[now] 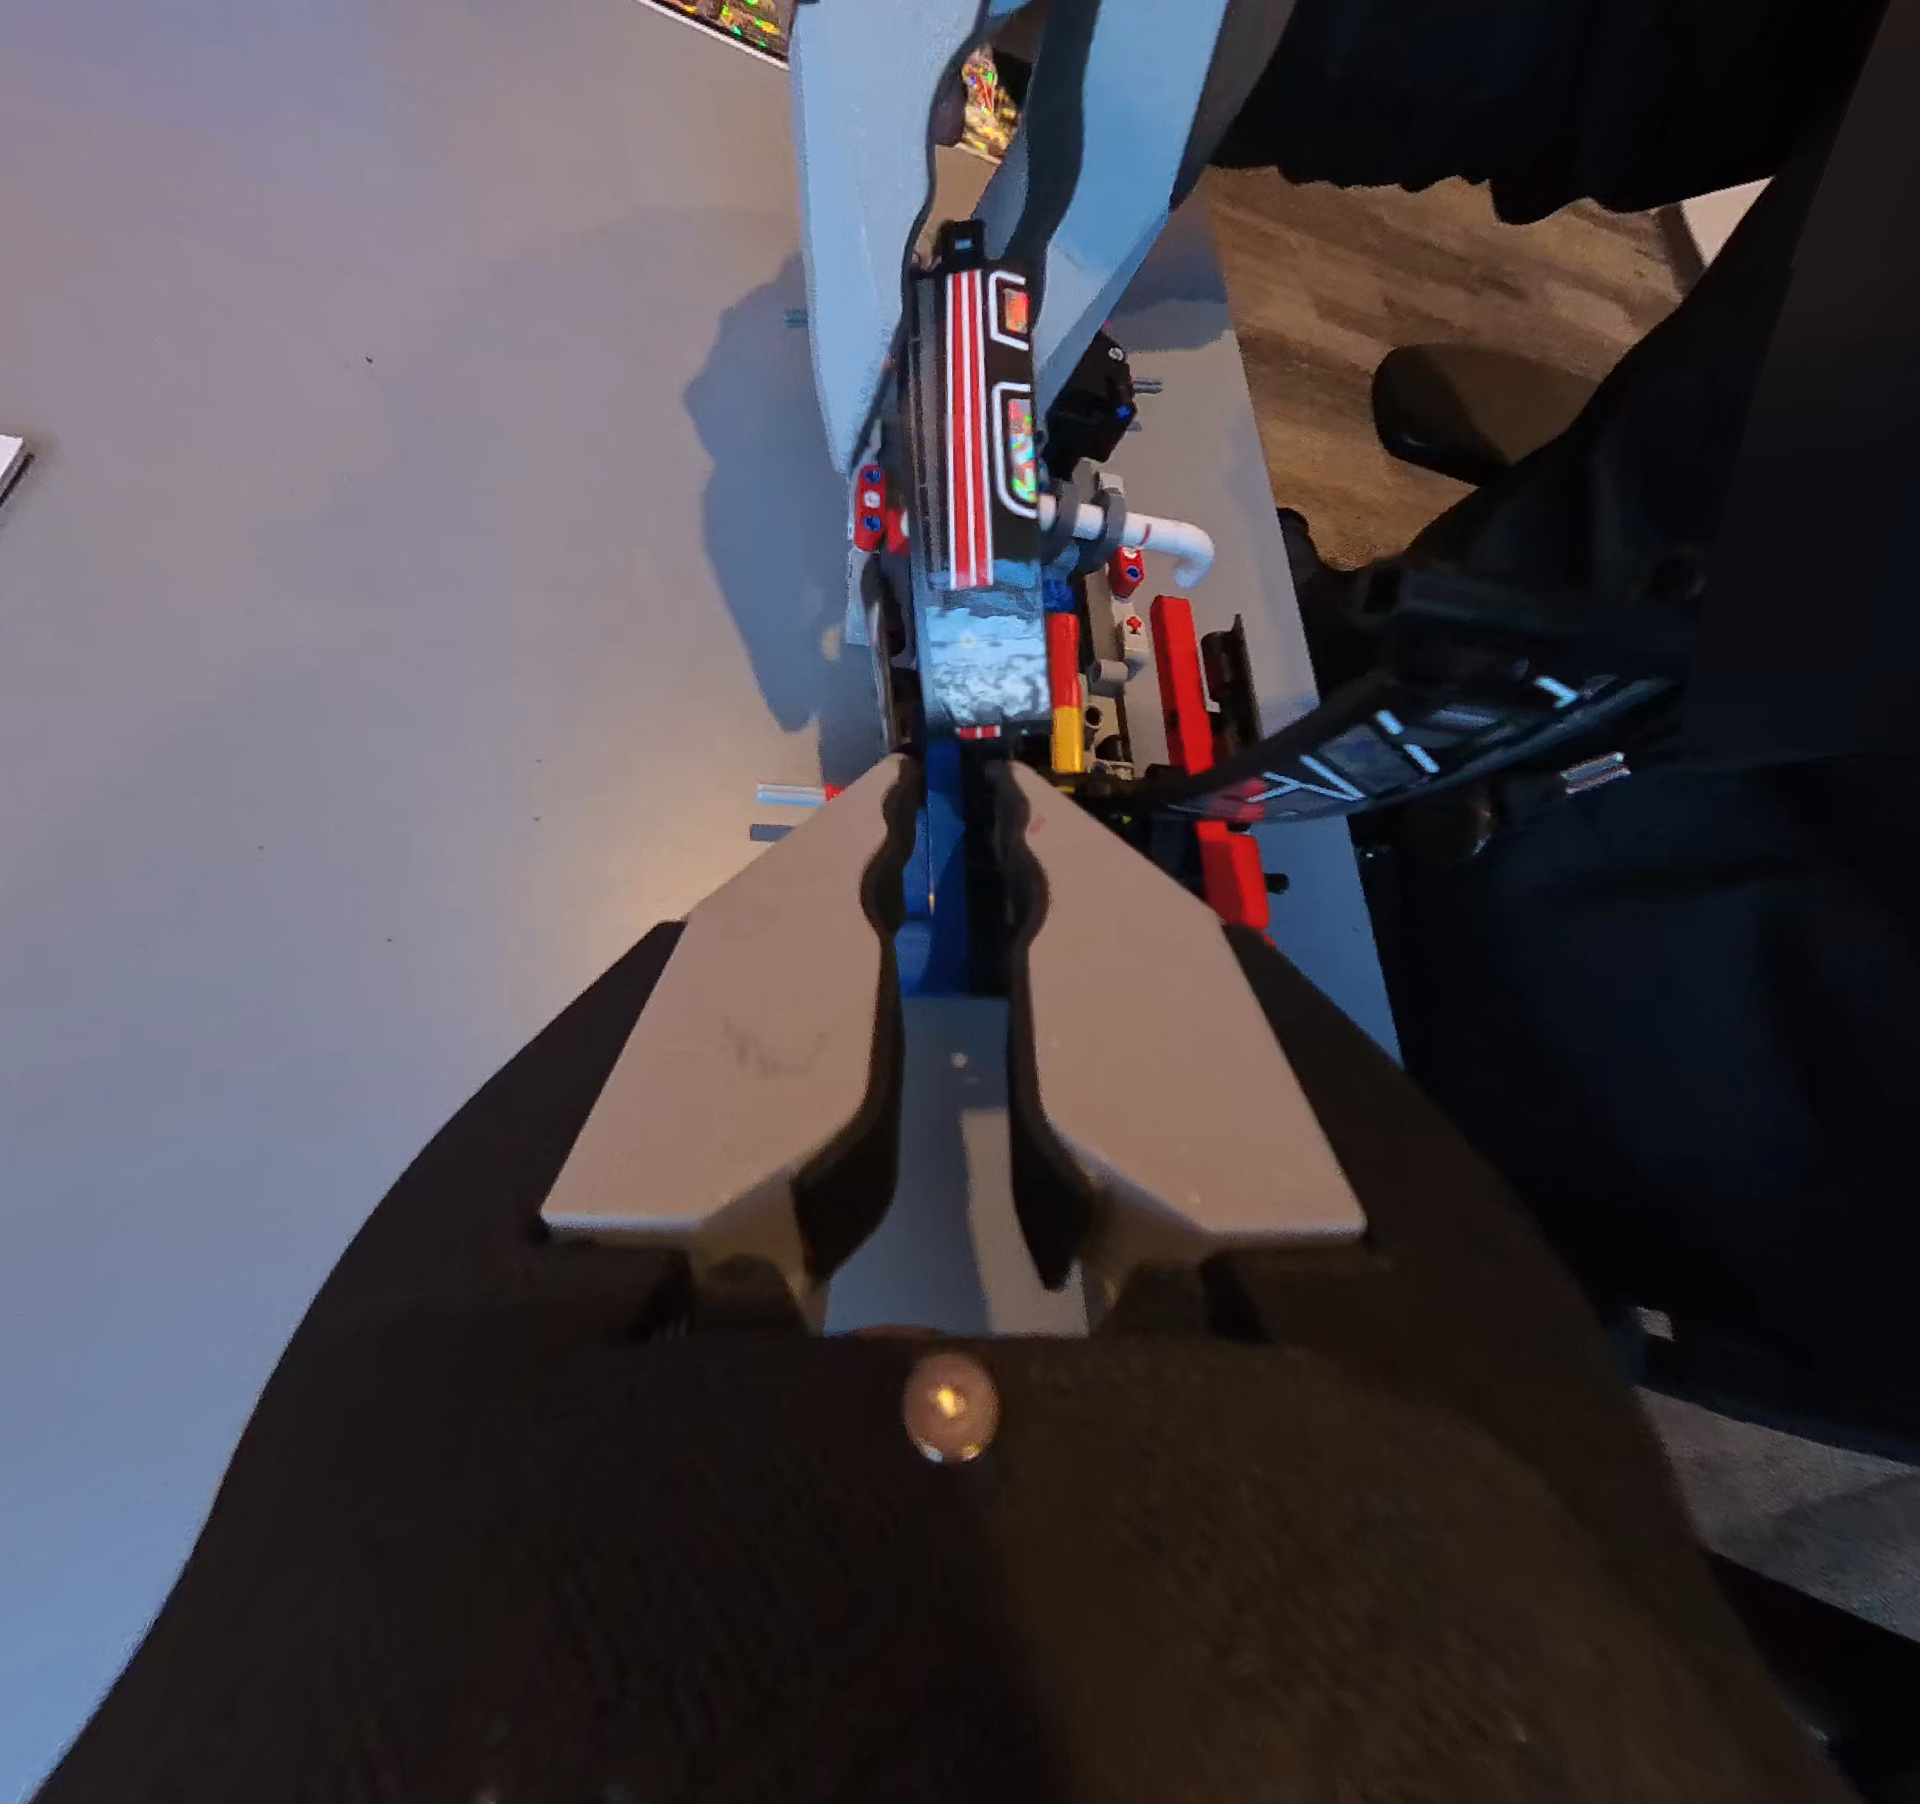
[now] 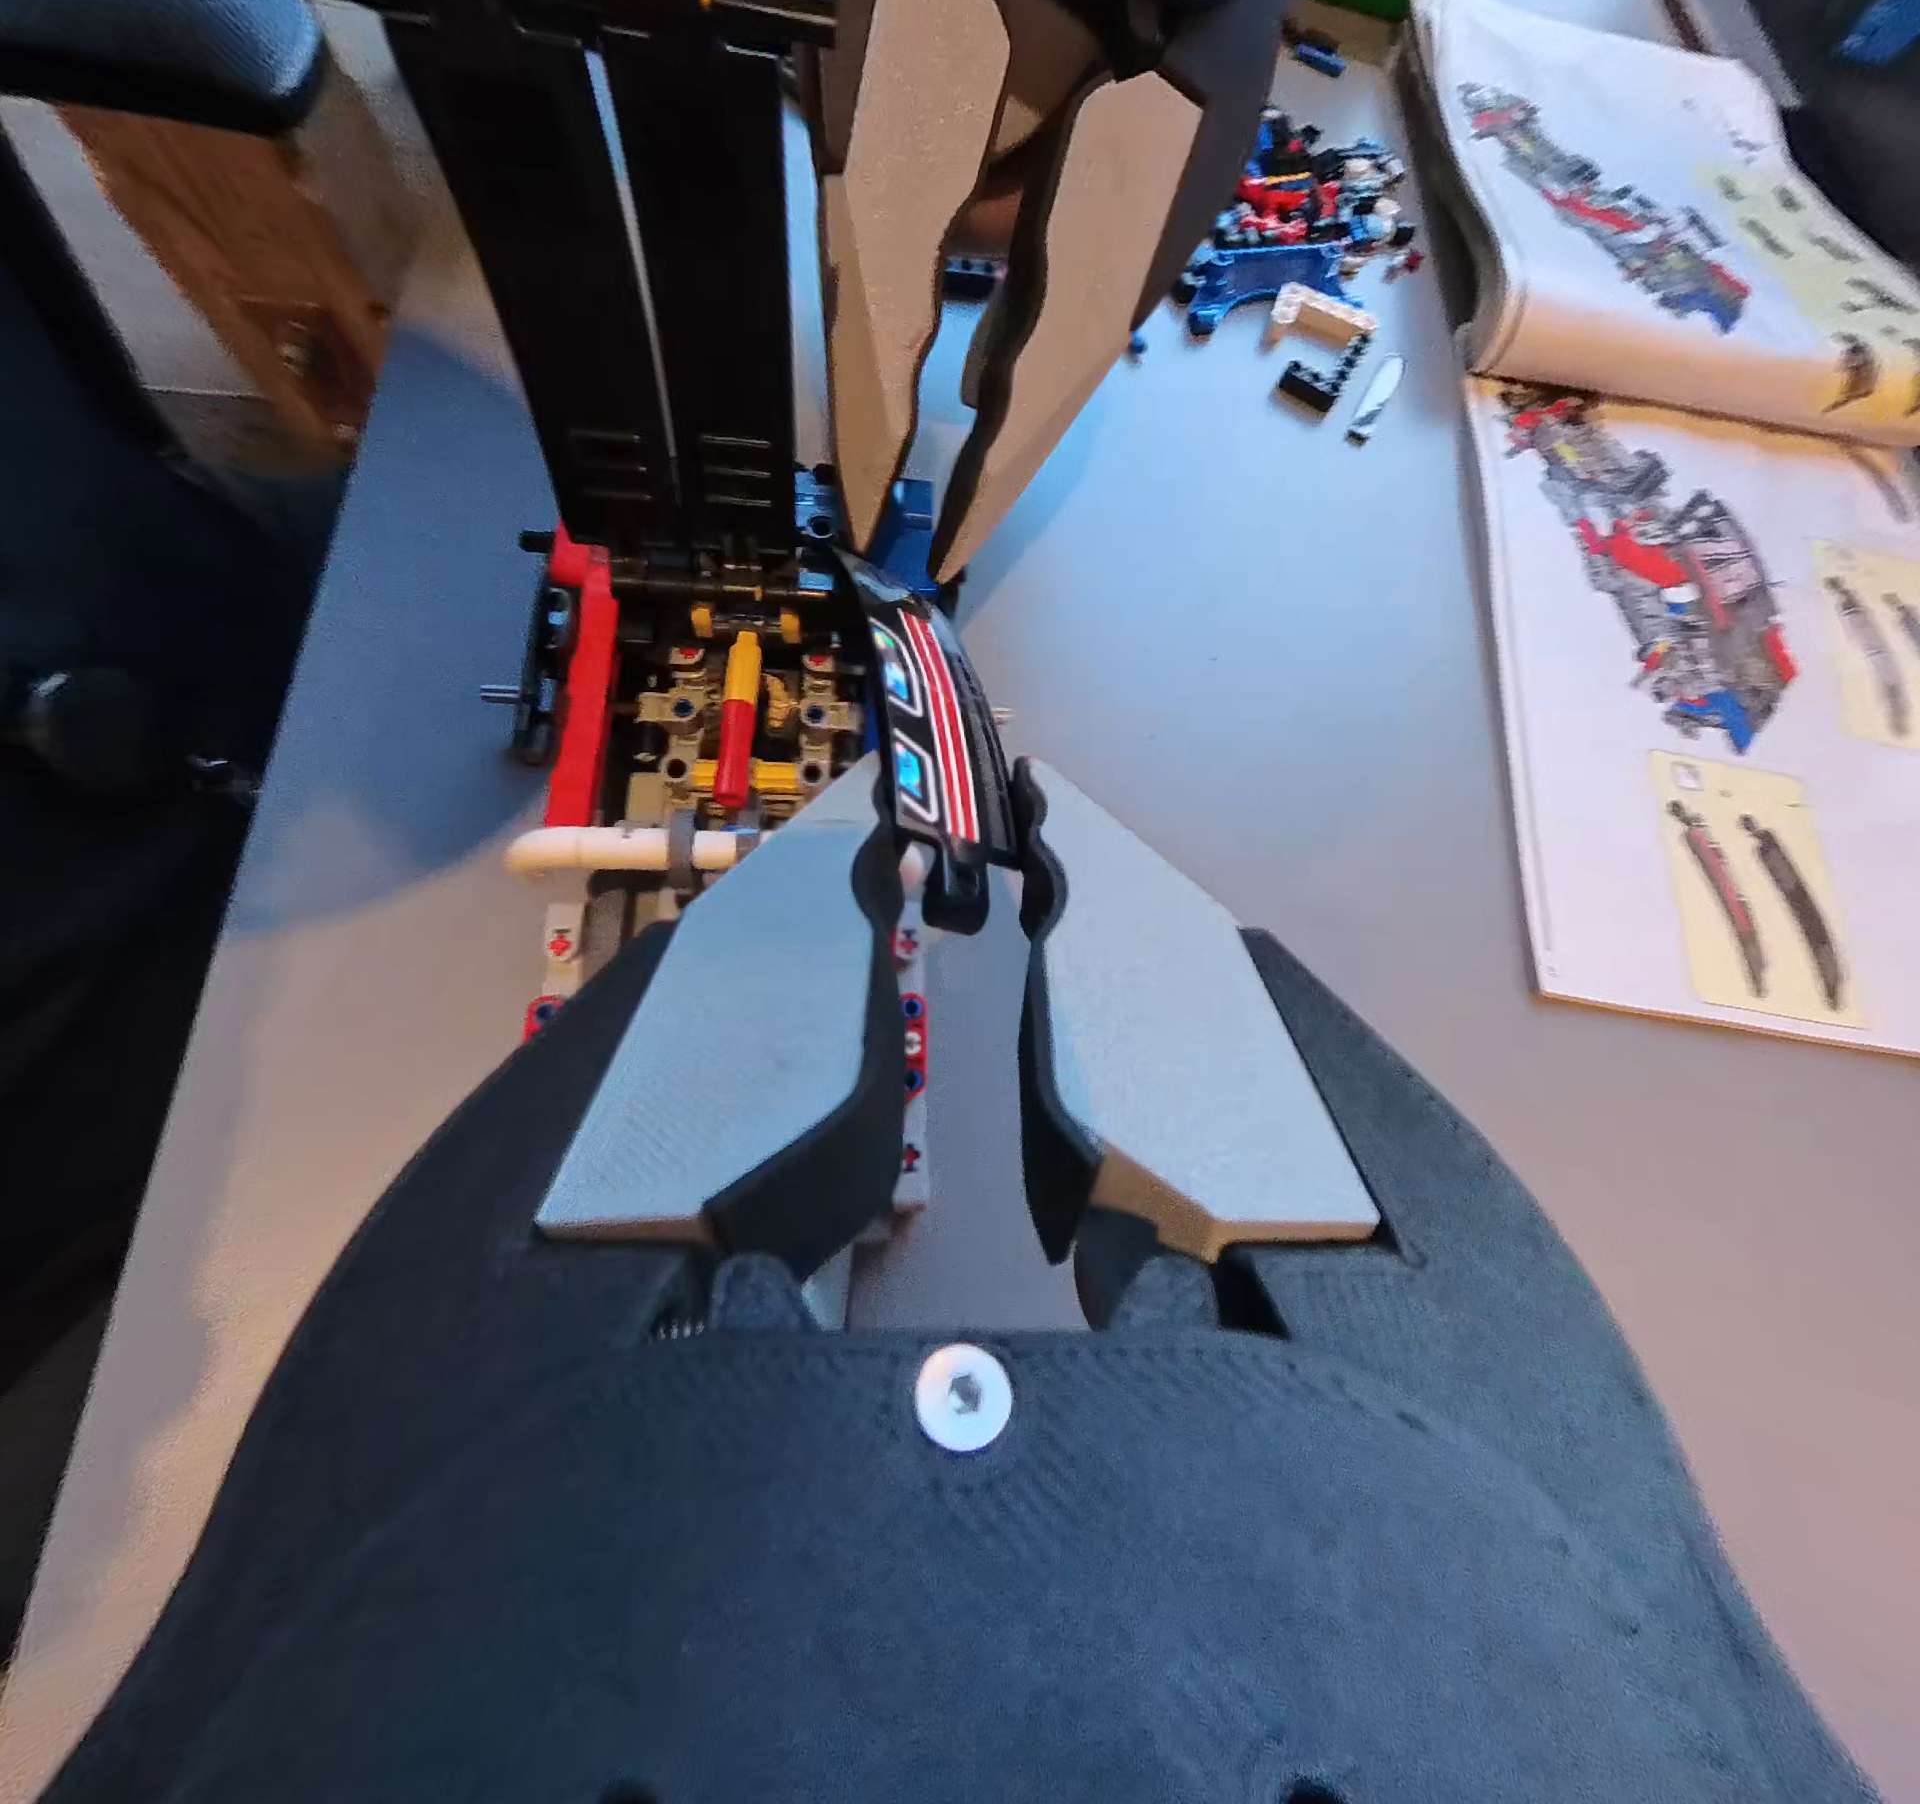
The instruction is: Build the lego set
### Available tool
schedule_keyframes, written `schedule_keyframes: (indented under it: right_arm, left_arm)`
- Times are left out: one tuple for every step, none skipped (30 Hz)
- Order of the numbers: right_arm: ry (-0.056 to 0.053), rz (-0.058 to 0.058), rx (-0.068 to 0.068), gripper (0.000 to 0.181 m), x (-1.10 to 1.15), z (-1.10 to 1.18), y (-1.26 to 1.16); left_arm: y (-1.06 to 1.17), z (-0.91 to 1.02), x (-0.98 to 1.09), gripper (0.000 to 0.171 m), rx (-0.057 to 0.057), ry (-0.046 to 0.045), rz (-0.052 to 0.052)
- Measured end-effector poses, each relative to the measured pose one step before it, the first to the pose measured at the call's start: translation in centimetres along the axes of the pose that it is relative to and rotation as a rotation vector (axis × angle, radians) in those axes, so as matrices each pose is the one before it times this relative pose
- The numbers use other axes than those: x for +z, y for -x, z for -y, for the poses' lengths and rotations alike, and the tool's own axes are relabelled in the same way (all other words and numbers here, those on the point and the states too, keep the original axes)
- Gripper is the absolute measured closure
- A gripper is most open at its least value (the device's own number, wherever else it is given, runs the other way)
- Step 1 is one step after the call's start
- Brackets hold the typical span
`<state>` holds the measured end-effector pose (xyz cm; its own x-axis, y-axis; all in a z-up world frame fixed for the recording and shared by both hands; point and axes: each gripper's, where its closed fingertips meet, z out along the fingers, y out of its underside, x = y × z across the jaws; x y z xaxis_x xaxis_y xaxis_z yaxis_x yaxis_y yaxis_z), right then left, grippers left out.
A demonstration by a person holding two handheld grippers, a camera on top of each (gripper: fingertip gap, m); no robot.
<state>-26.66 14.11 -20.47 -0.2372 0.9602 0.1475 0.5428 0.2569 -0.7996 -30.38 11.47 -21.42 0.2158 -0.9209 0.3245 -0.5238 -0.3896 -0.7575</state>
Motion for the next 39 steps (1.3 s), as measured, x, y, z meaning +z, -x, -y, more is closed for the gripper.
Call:
schedule_keyframes:
  right_arm:
    - [0.0051, -0.0476, -0.0190, 0.166, -0.089, 0.069, -0.486]
    - [0.0032, -0.0486, -0.0274, 0.166, -0.117, 0.087, -0.463]
    - [-0.0039, -0.0345, -0.0295, 0.166, -0.116, 0.197, -0.235]
    - [-0.0090, -0.0208, -0.0209, 0.166, -0.077, 0.281, -0.036]
    - [-0.0061, -0.0096, -0.0094, 0.166, -0.012, 0.182, 0.072]
    - [0.0049, 0.0010, -0.0012, 0.166, 0.066, -0.035, 0.136]
    - [0.0105, 0.0036, 0.0006, 0.165, 0.077, -0.174, 0.136]
    - [0.0046, -0.0008, -0.0023, 0.165, 0.040, -0.134, 0.056]
    - [0.0002, -0.0064, -0.0006, 0.165, -0.029, -0.103, -0.067]
    - [0.0000, -0.0067, 0.0071, 0.166, -0.087, -0.061, -0.133]
    - [-0.0029, -0.0007, 0.0132, 0.166, -0.103, 0.034, -0.094]
    - [-0.0049, 0.0056, 0.0097, 0.166, -0.092, 0.079, 0.008]
    - [-0.0009, 0.0024, -0.0020, 0.166, -0.071, 0.020, 0.014]
    - [0.0039, -0.0026, -0.0100, 0.166, -0.043, -0.076, -0.005]
    - [0.0031, 0.0005, -0.0089, 0.166, -0.053, -0.052, 0.073]
    - [-0.0059, 0.0072, -0.0053, 0.166, -0.078, 0.087, 0.216]
    - [-0.0111, 0.0057, -0.0071, 0.166, -0.082, 0.174, 0.252]
    - [-0.0055, -0.0038, -0.0104, 0.167, -0.069, 0.090, 0.145]
    - [0.0059, -0.0085, -0.0121, 0.167, 0.000, -0.081, 0.057]
    - [0.0142, -0.0102, -0.0132, 0.167, 0.071, -0.220, 0.020]
    - [0.0143, -0.0121, -0.0152, 0.167, 0.081, -0.217, -0.016]
    - [0.0031, -0.0099, -0.0162, 0.168, 0.090, -0.047, 0.045]
    - [-0.0058, -0.0087, -0.0141, 0.168, 0.074, 0.103, 0.072]
    - [-0.0052, -0.0110, -0.0126, 0.168, 0.068, 0.107, 0.014]
    - [-0.0062, -0.0131, -0.0118, 0.168, 0.041, 0.121, -0.045]
    - [-0.0054, -0.0127, -0.0119, 0.168, 0.038, 0.085, -0.048]
    - [-0.0011, -0.0087, -0.0120, 0.168, 0.028, 0.023, -0.001]
    - [0.0037, -0.0041, -0.0122, 0.168, 0.037, -0.067, 0.082]
    - [0.0046, -0.0062, -0.0114, 0.168, 0.018, -0.098, 0.059]
    - [0.0015, -0.0088, -0.0105, 0.168, -0.004, -0.078, 0.037]
    - [-0.0005, -0.0080, -0.0107, 0.169, -0.024, -0.072, 0.046]
    - [-0.0003, -0.0074, -0.0090, 0.169, -0.023, -0.075, 0.020]
    - [0.0010, -0.0082, -0.0028, 0.170, 0.015, -0.119, -0.028]
    - [0.0039, -0.0062, 0.0017, 0.172, 0.036, -0.175, -0.045]
    - [0.0006, -0.0014, 0.0008, 0.172, 0.031, -0.129, -0.014]
    - [-0.0035, 0.0021, 0.0023, 0.172, 0.007, -0.051, 0.009]
    - [-0.0021, 0.0028, 0.0045, 0.172, 0.008, -0.021, -0.007]
    - [-0.0030, 0.0031, 0.0005, 0.172, -0.009, 0.039, -0.006]
    - [-0.0017, 0.0029, -0.0082, 0.172, -0.008, 0.047, 0.013]
  left_arm:
    - [-0.059, 0.230, -0.149, 0.156, -0.0094, -0.01015, -0.0146]
    - [-0.103, 0.296, -0.221, 0.156, -0.0135, -0.01911, -0.0220]
    - [0.033, 0.283, -0.254, 0.156, -0.0193, -0.02293, -0.0184]
    - [0.271, 0.159, -0.206, 0.157, -0.0270, -0.01533, -0.0064]
    - [0.277, 0.056, -0.104, 0.157, -0.0229, -0.00754, -0.0015]
    - [0.058, 0.004, 0.015, 0.158, -0.0068, -0.00264, -0.0034]
    - [-0.076, -0.035, 0.104, 0.162, 0.0071, 0.00026, -0.0016]
    - [-0.204, -0.085, 0.180, 0.165, 0.0135, 0.00605, -0.0018]
    - [-0.247, -0.162, 0.227, 0.169, 0.0163, 0.01107, -0.0014]
    - [-0.076, -0.254, 0.239, 0.171, 0.0113, 0.01801, 0.0089]
    - [-0.025, -0.370, 0.228, 0.171, 0.0046, 0.02592, 0.0067]
    - [-0.058, -0.275, 0.189, 0.171, -0.0023, 0.02002, -0.0002]
    - [-0.082, -0.120, 0.103, 0.171, -0.0044, 0.00842, -0.0053]
    - [0.057, -0.028, 0.012, 0.171, 0.0019, 0.00164, 0.0044]
    - [0.241, -0.068, -0.053, 0.167, 0.0066, 0.00265, 0.0186]
    - [0.419, -0.133, -0.120, 0.163, 0.0033, 0.00875, 0.0281]
    - [0.251, -0.079, -0.171, 0.162, -0.0017, 0.00508, 0.0165]
    - [-0.007, 0.055, -0.188, 0.160, -0.0025, -0.00476, 0.0022]
    - [-0.123, 0.126, -0.138, 0.160, 0.0000, -0.00931, -0.0040]
    - [-0.266, 0.121, -0.040, 0.159, 0.0063, -0.00878, -0.0095]
    - [-0.325, 0.039, 0.068, 0.159, 0.0102, -0.00283, -0.0126]
    - [-0.216, -0.056, 0.146, 0.159, 0.0083, 0.00258, -0.0080]
    - [0.006, -0.155, 0.197, 0.159, 0.0002, 0.00764, -0.0003]
    - [0.022, -0.230, 0.208, 0.159, -0.0044, 0.01090, -0.0043]
    - [0.021, -0.163, 0.154, 0.158, -0.0022, 0.00498, -0.0058]
    - [0.036, -0.068, 0.086, 0.158, -0.0014, -0.00259, -0.0036]
    - [-0.003, 0.046, 0.003, 0.158, -0.0032, -0.00890, -0.0056]
    - [0.019, 0.067, -0.010, 0.158, -0.0025, -0.00999, -0.0034]
    - [-0.059, 0.083, -0.019, 0.159, 0.0012, -0.01036, -0.0057]
    - [-0.131, 0.042, 0.009, 0.158, 0.0020, -0.00842, -0.0103]
    - [-0.060, 0.001, 0.023, 0.158, 0.0000, -0.00480, -0.0072]
    - [-0.008, -0.019, 0.001, 0.158, 0.0002, -0.00313, -0.0050]
    - [-0.041, -0.065, 0.004, 0.158, 0.0001, 0.00007, -0.0083]
    - [-0.009, -0.088, 0.010, 0.157, 0.0025, 0.00185, -0.0057]
    - [-0.002, -0.060, 0.006, 0.157, 0.0046, -0.00002, -0.0045]
    - [-0.020, 0.016, 0.008, 0.157, 0.0040, -0.00549, -0.0052]
    - [-0.025, 0.014, 0.016, 0.156, 0.0014, -0.00401, -0.0068]
    - [-0.009, 0.012, 0.011, 0.156, 0.0015, -0.00356, -0.0065]
    - [0.008, -0.002, -0.005, 0.156, 0.0023, -0.00297, -0.0041]
